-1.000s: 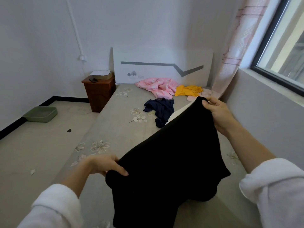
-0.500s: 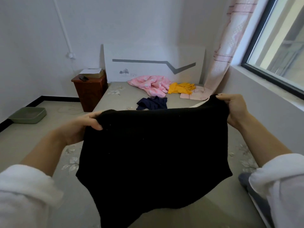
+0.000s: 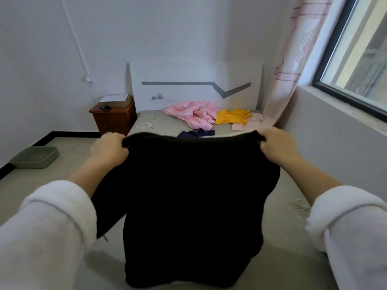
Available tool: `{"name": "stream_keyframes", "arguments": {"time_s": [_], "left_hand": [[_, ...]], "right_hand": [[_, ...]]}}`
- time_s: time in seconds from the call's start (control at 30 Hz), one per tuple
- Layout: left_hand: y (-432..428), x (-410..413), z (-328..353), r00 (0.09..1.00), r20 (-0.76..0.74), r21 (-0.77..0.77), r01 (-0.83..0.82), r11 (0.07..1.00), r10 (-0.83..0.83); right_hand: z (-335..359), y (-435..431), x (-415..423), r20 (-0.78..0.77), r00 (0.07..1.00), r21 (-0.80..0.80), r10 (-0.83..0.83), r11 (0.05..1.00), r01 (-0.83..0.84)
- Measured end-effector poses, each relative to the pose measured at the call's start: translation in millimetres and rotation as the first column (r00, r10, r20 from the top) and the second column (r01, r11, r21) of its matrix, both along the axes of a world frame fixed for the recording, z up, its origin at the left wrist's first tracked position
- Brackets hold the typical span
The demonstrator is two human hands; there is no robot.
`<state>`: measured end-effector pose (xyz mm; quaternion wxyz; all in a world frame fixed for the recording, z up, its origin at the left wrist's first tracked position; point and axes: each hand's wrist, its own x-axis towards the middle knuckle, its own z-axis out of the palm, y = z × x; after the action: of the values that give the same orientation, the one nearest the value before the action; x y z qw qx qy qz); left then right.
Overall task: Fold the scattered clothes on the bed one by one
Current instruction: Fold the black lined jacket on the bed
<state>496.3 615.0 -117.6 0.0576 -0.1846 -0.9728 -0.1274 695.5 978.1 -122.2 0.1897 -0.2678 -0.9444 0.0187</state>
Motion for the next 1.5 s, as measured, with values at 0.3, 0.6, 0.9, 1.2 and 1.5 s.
{"name": "stream_keyframes", "arguments": {"time_s": [0.3, 0.6, 0.9, 1.2, 1.5], "left_hand": [[0.4, -3.5, 16.0, 0.919, -0.393, 0.303, 0.157, 0.94, -0.027], [-56.7, 71.0, -169.6, 0.959, -0.056, 0.181, 0.283, 0.942, -0.278], [-107.1, 181.3, -382.5, 0.754, 0.655, -0.209, 0.249, 0.946, -0.054], [-131.4, 218.4, -409.3, 0.609, 0.788, -0.377, 0.362, 0.853, 0.09], [-74.5, 215.4, -426.9, 0.559, 0.823, -0.166, 0.067, 0.984, 0.101]], "right_hand": [[11.2, 21.3, -7.2, -0.434, 0.9, 0.035, 0.049, 0.999, -0.038], [-129.0, -14.8, 71.1, -0.222, 0.972, -0.484, 0.076, 0.857, -0.178], [-349.7, -77.7, 177.7, 0.558, 0.827, -0.499, 0.064, 0.822, 0.273], [-369.0, -111.5, 221.6, 0.835, 0.515, -0.384, 0.196, 0.877, 0.288], [-402.0, -123.9, 168.6, 0.749, 0.63, -0.557, 0.205, 0.71, 0.431]]}}
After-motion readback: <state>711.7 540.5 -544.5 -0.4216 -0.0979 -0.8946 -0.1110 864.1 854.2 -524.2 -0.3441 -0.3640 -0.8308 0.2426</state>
